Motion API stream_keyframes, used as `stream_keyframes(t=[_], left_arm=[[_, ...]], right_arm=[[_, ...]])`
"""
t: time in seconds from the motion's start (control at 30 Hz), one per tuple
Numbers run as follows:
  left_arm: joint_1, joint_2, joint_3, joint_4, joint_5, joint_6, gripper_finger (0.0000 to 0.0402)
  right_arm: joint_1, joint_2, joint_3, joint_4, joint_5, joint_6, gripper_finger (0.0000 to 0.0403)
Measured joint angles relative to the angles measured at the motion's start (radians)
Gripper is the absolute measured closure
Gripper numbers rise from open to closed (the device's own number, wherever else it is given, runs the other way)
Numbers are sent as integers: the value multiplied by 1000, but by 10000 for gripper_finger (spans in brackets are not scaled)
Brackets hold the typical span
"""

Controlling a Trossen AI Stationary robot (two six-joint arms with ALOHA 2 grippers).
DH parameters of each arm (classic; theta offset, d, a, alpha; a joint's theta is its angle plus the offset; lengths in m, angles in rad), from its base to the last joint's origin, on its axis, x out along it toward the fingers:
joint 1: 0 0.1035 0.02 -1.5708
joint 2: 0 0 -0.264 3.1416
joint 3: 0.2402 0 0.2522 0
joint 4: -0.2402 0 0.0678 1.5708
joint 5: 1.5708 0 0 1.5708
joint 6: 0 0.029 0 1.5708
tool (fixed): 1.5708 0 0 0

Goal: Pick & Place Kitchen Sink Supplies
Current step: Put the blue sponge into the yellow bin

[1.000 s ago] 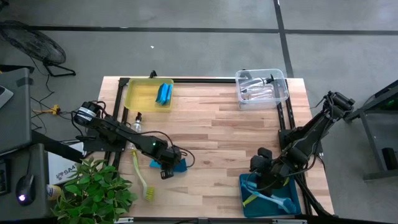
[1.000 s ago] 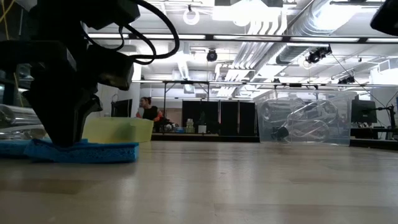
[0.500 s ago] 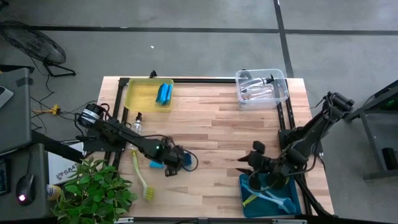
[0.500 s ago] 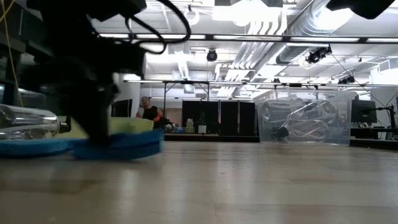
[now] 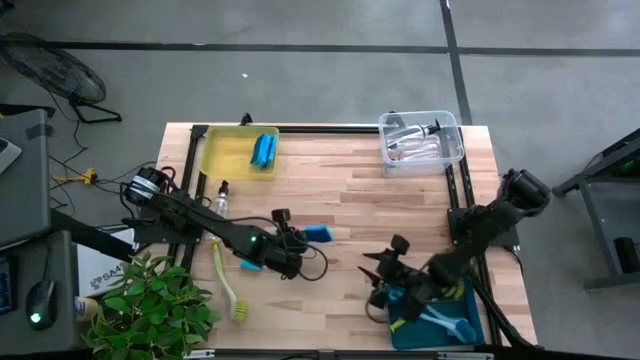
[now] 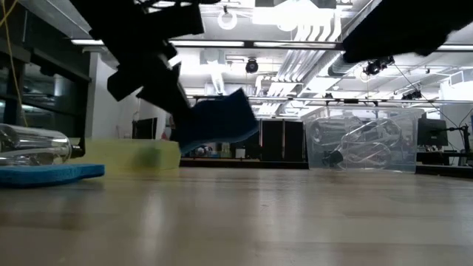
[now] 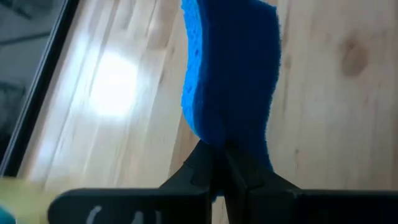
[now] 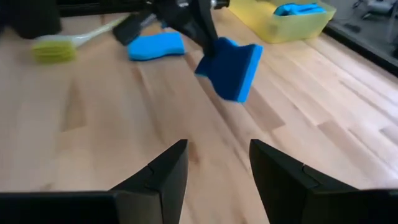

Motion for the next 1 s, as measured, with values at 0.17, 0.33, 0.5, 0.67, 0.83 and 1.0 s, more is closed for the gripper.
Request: stream_keyframes(t=[0.17, 0.33, 0.5, 0.67, 0.83, 1.0], left_arm=[[-2, -2, 0, 66, -2, 107, 397], [-7, -2, 0, 73, -37, 165, 398], [-15, -3, 0, 98, -80, 220, 398], [-28, -3, 1, 114, -114, 247, 398], [-28, -3, 2, 129, -121, 252, 398], [-26, -4, 2, 151, -154, 270, 398]], right_arm=[[-93, 62, 0, 144, -23, -129, 237], [-185, 66, 0, 237, -101, -223, 237], [-268, 66, 0, 298, -222, -241, 237], [-304, 66, 0, 308, -235, -240, 237], [-324, 66, 0, 317, -258, -249, 237], [-350, 66, 0, 349, -317, -297, 237]])
